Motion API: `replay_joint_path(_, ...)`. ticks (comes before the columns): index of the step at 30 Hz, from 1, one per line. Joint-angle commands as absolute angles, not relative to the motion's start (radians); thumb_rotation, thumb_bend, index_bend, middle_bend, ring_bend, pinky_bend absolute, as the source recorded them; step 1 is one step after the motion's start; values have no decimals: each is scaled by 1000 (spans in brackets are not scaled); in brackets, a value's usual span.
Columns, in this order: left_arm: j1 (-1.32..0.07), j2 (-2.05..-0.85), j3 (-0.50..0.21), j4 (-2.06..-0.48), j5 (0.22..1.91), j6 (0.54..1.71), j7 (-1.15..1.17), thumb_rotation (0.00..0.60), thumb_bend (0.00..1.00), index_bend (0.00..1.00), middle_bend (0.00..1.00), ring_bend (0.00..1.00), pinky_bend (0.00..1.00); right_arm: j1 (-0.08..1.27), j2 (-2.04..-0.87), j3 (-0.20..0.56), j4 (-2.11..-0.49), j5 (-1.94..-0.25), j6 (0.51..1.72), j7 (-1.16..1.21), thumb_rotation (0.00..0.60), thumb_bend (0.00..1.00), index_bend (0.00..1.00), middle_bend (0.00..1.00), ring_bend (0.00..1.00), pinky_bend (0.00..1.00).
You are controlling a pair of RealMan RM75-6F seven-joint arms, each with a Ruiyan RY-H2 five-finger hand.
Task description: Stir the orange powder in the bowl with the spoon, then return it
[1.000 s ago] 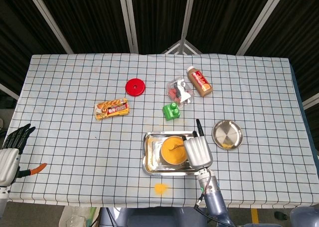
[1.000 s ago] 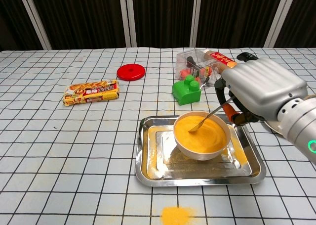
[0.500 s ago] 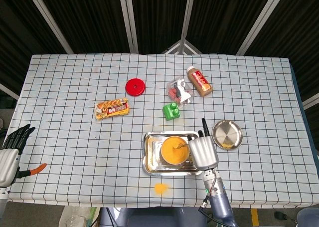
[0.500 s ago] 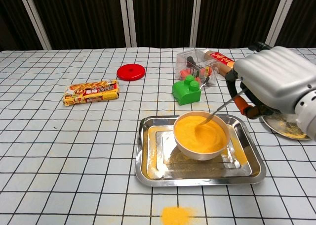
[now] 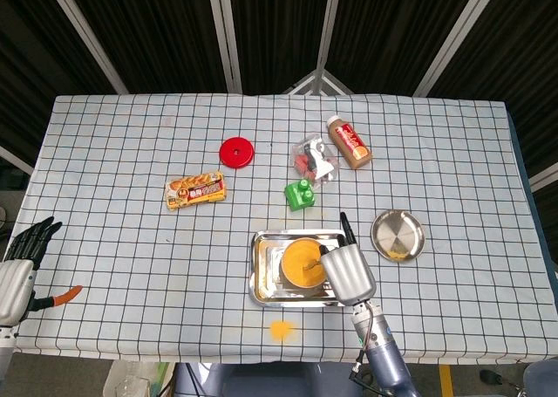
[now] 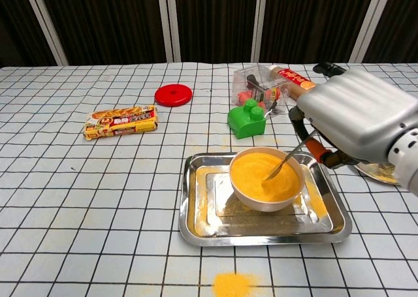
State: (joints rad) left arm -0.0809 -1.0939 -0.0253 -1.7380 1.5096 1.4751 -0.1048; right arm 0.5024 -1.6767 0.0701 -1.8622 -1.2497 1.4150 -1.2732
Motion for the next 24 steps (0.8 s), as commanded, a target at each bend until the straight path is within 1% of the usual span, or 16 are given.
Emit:
replay_joint_path(1, -81, -1093, -26, -1738, 1509, 1475, -106, 600, 0, 39, 0, 0, 0, 516, -1675, 77, -1880, -1264, 1410, -1296, 600, 762, 915, 790, 432, 0)
replay_joint_path(4, -81, -1093, -26, -1738, 1508, 1475, -108, 600, 0, 39, 0, 0, 0, 529, -1669, 76, -1885, -1287, 1403, -1321, 600, 762, 914, 790, 432, 0)
replay_joint_path(10, -81, -1092, -26, -1738, 1510, 1475, -110, 600, 0, 39, 0, 0, 0, 546, -1643, 41, -1839, -1328, 1377, -1381, 600, 762, 914, 790, 432, 0)
replay_joint_path(20, -82, -1092, -25, -1739, 1510, 1472, -110, 600, 0, 39, 0, 0, 0, 557, -1613, 29, -1815, -1378, 1359, -1393, 600, 762, 915, 790, 432, 0)
replay_joint_path(24, -82, -1092, -24, -1740, 1509, 1471, -109, 600, 0, 39, 0, 0, 0, 549, -1610, 28, -1814, -1373, 1361, -1386, 600, 762, 914, 790, 432, 0)
